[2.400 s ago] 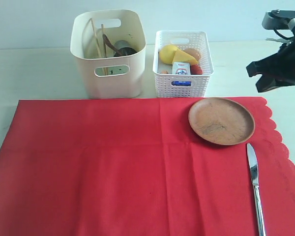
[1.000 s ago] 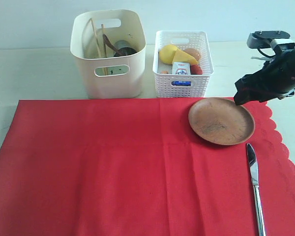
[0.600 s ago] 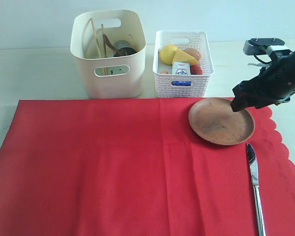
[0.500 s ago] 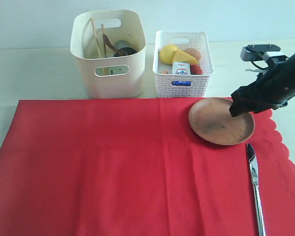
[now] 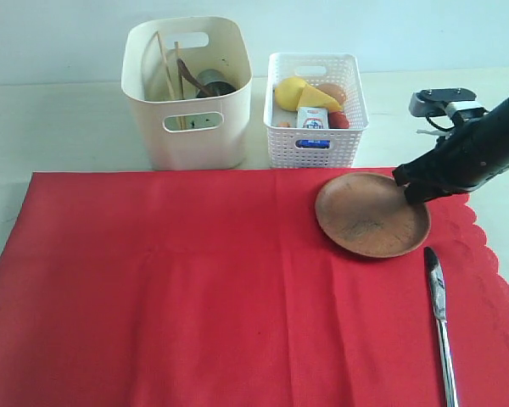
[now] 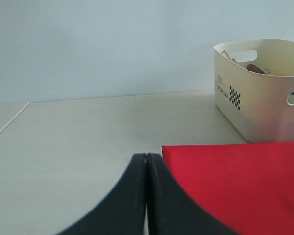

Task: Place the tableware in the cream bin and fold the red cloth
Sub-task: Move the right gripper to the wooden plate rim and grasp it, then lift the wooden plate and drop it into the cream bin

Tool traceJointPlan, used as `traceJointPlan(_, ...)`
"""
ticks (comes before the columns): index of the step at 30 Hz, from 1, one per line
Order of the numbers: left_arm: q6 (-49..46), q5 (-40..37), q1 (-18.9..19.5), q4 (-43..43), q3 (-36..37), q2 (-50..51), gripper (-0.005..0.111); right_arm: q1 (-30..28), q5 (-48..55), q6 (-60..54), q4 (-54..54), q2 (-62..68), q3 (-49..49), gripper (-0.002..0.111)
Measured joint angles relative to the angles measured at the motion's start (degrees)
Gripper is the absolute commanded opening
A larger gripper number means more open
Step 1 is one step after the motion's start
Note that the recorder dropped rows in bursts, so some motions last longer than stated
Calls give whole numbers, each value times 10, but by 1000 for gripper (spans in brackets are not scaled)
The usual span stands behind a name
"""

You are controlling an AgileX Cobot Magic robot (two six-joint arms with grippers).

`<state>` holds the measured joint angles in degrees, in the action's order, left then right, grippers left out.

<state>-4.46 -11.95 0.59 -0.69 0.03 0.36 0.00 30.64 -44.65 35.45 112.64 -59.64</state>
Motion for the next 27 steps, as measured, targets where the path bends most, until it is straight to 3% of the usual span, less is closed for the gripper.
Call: traceJointPlan(27, 0, 0, 0, 0, 0, 0, 0, 0, 156, -75, 93, -93, -18, 0)
